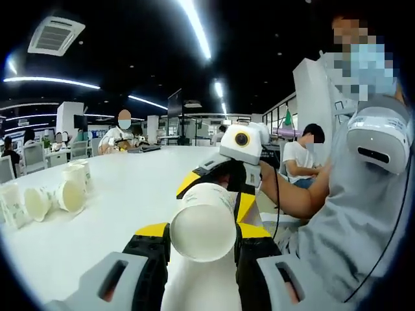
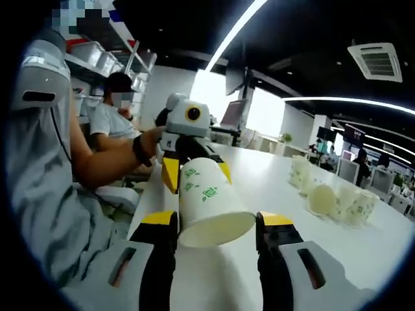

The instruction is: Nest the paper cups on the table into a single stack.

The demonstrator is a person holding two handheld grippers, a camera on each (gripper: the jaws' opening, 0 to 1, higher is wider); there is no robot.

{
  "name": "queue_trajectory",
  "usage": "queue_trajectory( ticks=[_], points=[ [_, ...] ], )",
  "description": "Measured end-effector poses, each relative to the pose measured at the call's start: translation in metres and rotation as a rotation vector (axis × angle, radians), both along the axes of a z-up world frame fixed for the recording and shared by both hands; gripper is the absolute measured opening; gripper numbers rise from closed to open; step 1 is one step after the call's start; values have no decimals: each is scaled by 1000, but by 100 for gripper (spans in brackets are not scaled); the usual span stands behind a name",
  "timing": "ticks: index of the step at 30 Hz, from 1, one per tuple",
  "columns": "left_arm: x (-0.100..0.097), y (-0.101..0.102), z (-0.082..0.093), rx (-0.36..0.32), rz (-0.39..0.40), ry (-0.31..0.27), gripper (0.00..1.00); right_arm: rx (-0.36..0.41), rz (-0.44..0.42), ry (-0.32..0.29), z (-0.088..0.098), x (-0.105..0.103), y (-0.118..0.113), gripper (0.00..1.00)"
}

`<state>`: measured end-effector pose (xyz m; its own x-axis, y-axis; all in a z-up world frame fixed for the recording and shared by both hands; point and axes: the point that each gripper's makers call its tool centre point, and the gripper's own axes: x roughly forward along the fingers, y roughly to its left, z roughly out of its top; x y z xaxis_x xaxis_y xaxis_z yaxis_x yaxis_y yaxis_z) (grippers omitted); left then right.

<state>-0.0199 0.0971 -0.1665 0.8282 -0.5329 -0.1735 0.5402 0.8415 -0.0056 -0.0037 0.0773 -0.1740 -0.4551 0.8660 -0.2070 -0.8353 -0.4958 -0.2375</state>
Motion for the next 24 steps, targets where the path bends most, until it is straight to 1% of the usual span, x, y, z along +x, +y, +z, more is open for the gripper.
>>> queue_trajectory(
  ticks=[3, 6, 9, 11, 13, 18, 21, 24],
  points=[
    [0, 1, 2, -12, -6, -6, 42, 15, -1, 9, -1, 0, 1, 51],
    [1, 4, -4, -1, 4, 3, 42, 0, -4, 3, -5, 3, -1, 51],
    [3, 5, -6, 7, 14, 9, 40, -11, -16, 15, -9, 6, -2, 50],
    [5, 3, -6, 12, 17, 11, 41, -23, -23, 4, -12, 7, -2, 50],
    [6, 2, -7, 26, 17, 14, 41, -23, -25, 1, -12, 10, -1, 50],
    [7, 3, -9, 36, 20, 20, 41, -26, -26, 4, -12, 13, 1, 50],
    [6, 4, -12, 43, 22, 25, 41, -27, -32, -12, -12, 13, 2, 49],
    [5, 6, -10, 44, 21, 21, 41, -26, -34, -15, -11, 13, 1, 50]
  ],
)
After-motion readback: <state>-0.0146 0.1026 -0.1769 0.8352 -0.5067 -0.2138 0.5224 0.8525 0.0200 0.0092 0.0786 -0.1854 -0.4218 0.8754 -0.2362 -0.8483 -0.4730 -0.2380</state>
